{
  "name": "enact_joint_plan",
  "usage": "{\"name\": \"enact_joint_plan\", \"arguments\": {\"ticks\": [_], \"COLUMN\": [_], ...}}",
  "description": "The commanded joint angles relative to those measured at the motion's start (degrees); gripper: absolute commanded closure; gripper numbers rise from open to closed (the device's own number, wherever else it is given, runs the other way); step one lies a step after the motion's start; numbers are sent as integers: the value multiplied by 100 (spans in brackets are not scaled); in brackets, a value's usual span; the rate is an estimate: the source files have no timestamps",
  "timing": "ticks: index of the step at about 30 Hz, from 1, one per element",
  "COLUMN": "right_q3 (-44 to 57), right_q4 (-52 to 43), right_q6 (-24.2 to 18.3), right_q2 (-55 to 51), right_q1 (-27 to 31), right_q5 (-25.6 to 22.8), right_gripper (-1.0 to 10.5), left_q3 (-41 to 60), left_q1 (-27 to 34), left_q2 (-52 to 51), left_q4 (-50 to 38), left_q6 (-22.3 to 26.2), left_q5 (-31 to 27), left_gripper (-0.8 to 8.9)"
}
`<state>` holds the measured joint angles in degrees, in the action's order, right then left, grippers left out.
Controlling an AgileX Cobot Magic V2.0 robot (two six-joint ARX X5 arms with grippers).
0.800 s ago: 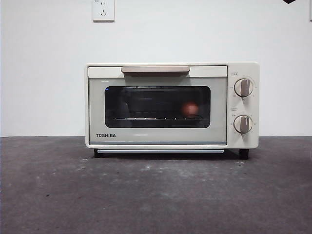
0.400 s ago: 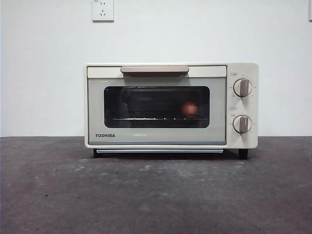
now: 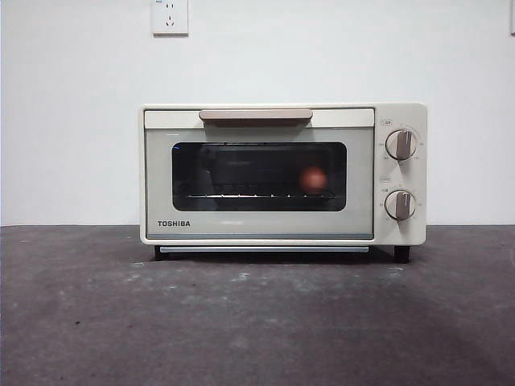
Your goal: Eggoven
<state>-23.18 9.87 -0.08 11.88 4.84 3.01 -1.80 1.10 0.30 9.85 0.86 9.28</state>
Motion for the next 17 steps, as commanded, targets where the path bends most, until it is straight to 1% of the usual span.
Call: {"name": "enact_joint_plan", "arguments": {"ticks": [1,8,15,17], "right_q3": [616,1711,2245,2260], "right_q4": [-334,-428,-404,-197], "right_q6": [-63,9,72,90], "right_q2": [-391,-1143,-1167,-1167], "right_q1": [46,9,-63,-63], "right_q5": [-13,-7,-4,-13], "right_gripper": [941,941,941,941], "left_q3": [127,127,127,127], "left_q1": [11,11,11,11], "left_q2": [-11,-11,-11,-13], "left_q4": [87,87,90,87], "left_q6": [-11,-11,-11,-9], "left_q5": [13,13,13,13], "left_gripper": [806,806,806,806]}}
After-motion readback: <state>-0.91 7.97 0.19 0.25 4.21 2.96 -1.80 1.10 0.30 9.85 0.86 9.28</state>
